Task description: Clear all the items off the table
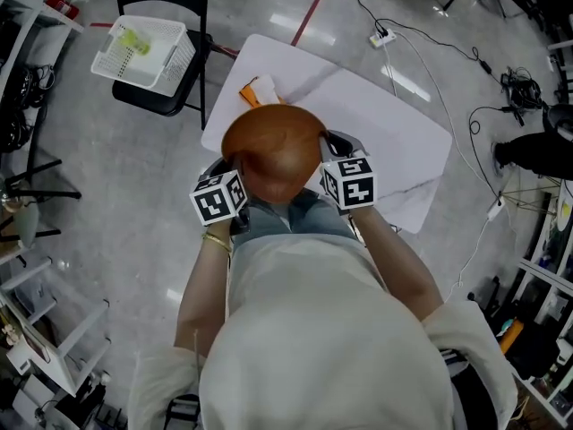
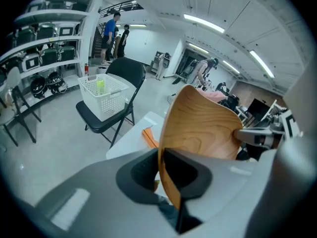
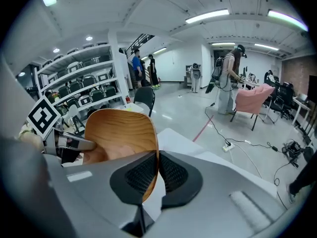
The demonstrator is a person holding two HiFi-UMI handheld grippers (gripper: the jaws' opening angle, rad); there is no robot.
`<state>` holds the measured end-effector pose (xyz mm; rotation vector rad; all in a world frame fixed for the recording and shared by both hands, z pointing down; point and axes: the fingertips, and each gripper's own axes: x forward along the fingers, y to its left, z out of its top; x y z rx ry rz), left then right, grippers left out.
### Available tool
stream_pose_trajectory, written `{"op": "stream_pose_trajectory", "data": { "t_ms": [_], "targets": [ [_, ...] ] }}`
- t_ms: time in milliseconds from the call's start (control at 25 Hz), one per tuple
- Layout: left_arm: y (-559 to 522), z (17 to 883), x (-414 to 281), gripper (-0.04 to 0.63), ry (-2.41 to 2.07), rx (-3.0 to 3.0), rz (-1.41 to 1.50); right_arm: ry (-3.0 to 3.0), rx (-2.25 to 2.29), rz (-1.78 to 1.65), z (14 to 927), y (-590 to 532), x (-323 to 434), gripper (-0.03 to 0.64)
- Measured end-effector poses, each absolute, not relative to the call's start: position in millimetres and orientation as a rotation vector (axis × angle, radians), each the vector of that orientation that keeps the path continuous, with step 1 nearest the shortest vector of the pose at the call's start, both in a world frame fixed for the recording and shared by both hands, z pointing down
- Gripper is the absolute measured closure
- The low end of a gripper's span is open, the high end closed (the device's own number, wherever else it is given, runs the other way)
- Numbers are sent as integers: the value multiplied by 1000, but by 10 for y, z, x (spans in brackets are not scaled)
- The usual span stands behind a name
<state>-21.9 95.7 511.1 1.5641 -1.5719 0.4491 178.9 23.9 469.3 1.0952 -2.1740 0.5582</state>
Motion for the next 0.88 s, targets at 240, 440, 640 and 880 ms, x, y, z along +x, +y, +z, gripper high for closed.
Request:
{"op": "stream_pose_trajectory", "data": {
  "t_ms": [240, 440, 640, 880],
  "targets": [
    [1024, 5042, -849, 557, -1601, 1533, 428, -2197, 1037, 532, 4635, 236, 1131, 604],
    [1150, 5033, -1400, 557, -1633, 1486, 393, -2220, 976, 508, 4627, 248, 531, 604],
    [1237, 5020, -1930, 557, -1660, 1449, 365, -2246, 925, 491, 4621, 248, -39, 604],
    [1294, 4995, -2512, 558, -1698, 1417, 337, -2271, 876, 469, 4618, 226, -663, 604]
  ]
}}
